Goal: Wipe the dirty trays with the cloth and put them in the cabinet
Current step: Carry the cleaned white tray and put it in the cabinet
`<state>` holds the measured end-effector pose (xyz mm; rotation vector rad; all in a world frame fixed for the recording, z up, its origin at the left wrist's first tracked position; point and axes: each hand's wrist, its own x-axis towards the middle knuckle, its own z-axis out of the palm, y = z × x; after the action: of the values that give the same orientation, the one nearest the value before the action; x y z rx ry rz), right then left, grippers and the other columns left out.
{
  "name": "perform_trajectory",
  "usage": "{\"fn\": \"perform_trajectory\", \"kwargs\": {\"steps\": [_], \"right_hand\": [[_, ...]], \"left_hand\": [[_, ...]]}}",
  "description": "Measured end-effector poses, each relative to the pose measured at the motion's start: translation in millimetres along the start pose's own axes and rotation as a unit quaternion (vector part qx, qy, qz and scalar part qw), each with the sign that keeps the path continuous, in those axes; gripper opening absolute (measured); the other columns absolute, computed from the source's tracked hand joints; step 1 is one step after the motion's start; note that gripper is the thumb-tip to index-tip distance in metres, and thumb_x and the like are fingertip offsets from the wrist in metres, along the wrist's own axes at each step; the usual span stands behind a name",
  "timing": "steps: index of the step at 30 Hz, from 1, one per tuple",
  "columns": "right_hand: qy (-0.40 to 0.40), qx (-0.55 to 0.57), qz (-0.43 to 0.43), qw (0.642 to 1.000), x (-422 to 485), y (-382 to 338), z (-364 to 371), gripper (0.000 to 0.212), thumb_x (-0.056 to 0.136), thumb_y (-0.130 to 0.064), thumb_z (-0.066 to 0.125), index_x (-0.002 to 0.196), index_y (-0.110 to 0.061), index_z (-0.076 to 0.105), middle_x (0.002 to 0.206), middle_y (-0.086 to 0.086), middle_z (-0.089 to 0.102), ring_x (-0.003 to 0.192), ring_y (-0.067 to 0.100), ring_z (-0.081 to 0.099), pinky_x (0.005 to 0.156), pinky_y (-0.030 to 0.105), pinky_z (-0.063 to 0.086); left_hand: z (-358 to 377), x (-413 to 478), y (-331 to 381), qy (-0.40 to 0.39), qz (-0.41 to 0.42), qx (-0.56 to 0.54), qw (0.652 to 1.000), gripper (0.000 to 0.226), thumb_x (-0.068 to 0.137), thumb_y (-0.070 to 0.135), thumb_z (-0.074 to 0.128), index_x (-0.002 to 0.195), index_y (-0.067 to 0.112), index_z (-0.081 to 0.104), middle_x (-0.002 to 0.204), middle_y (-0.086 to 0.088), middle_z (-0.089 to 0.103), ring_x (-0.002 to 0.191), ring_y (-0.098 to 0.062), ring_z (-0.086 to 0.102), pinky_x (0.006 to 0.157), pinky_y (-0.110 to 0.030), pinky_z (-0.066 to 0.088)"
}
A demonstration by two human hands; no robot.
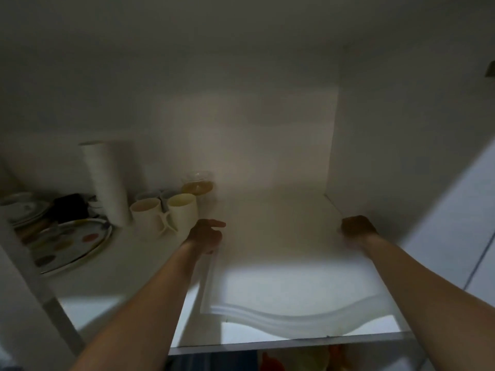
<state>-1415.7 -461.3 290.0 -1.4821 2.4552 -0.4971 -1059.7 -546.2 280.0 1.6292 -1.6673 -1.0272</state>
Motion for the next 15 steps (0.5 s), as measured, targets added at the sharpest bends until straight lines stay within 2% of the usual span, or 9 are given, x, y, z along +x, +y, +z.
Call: {"fn": "perform_trajectory", "kwargs": {"steps": [2,5,7,9,12,13,15], "right_hand": [[-0.008,0.004,-0.003,1.0,5.4,1.7,5.2,0.032,0.1,-0.01,0.048,0.127,-0.006,0.065,0.138,0.012,0.061,0.129,0.027,0.057,0.105,0.03,0.047],[-0.021,0.039,0.004,0.999,5.0,3.5,15.8,0.036,0.102,-0.007,0.04,0.128,-0.004,0.063,0.14,0.014,0.058,0.132,0.028,0.054,0.107,0.031,0.045],[-0.025,0.089,0.029,0.995,2.7,4.6,20.0,0.037,0.103,-0.009,0.038,0.133,-0.004,0.059,0.144,0.016,0.054,0.135,0.028,0.05,0.108,0.032,0.042],[-0.015,0.087,0.033,0.996,5.5,8.4,23.9,0.041,0.103,-0.015,0.042,0.142,-0.008,0.052,0.151,0.015,0.047,0.137,0.03,0.047,0.108,0.031,0.039],[-0.005,0.066,0.02,0.998,-0.7,7.1,25.9,0.054,0.098,-0.026,0.051,0.151,-0.021,0.041,0.156,0.01,0.039,0.139,0.032,0.043,0.112,0.036,0.041],[0.02,0.072,0.01,0.997,-6.5,2.3,24.9,0.054,0.096,-0.028,0.052,0.149,-0.025,0.043,0.153,0.009,0.042,0.137,0.032,0.044,0.11,0.039,0.042],[0.054,0.1,-0.044,0.993,-19.1,-14.6,24.3,0.042,0.094,-0.03,0.053,0.136,-0.029,0.054,0.144,0.005,0.052,0.133,0.027,0.049,0.108,0.035,0.044]], "left_hand": [[2.9,1.3,-4.1,0.012,-0.002,0.007,1.0,0.044,0.084,0.0,0.051,0.109,0.03,0.072,0.113,-0.015,0.07,0.086,-0.028,0.069,0.077,-0.038,0.062],[3.5,1.7,-11.4,0.026,-0.006,0.024,0.999,0.044,0.082,0.0,0.05,0.106,0.028,0.073,0.115,-0.019,0.07,0.084,-0.028,0.067,0.066,-0.032,0.058],[4.8,0.8,-16.8,0.024,-0.009,0.028,0.999,0.044,0.083,-0.002,0.051,0.104,0.029,0.074,0.119,-0.022,0.068,0.081,-0.029,0.065,0.063,-0.029,0.053],[6.3,-2.8,-19.9,0.04,-0.013,0.039,0.998,0.044,0.085,-0.001,0.05,0.101,0.032,0.074,0.122,-0.018,0.067,0.079,-0.026,0.064,0.063,-0.028,0.051],[6.6,-14.9,-15.9,0.076,-0.012,0.06,0.995,0.039,0.089,0.007,0.053,0.109,0.034,0.072,0.128,-0.006,0.065,0.093,-0.022,0.065,0.072,-0.026,0.053],[5.0,-20.1,-13.2,0.08,0.001,0.085,0.993,0.037,0.09,0.012,0.054,0.114,0.034,0.07,0.132,-0.003,0.063,0.102,-0.022,0.064,0.076,-0.024,0.05],[1.0,-35.1,-8.5,0.088,0.039,0.118,0.988,0.034,0.094,0.018,0.055,0.124,0.029,0.066,0.139,-0.002,0.059,0.119,-0.022,0.058,0.086,-0.023,0.045]]}}
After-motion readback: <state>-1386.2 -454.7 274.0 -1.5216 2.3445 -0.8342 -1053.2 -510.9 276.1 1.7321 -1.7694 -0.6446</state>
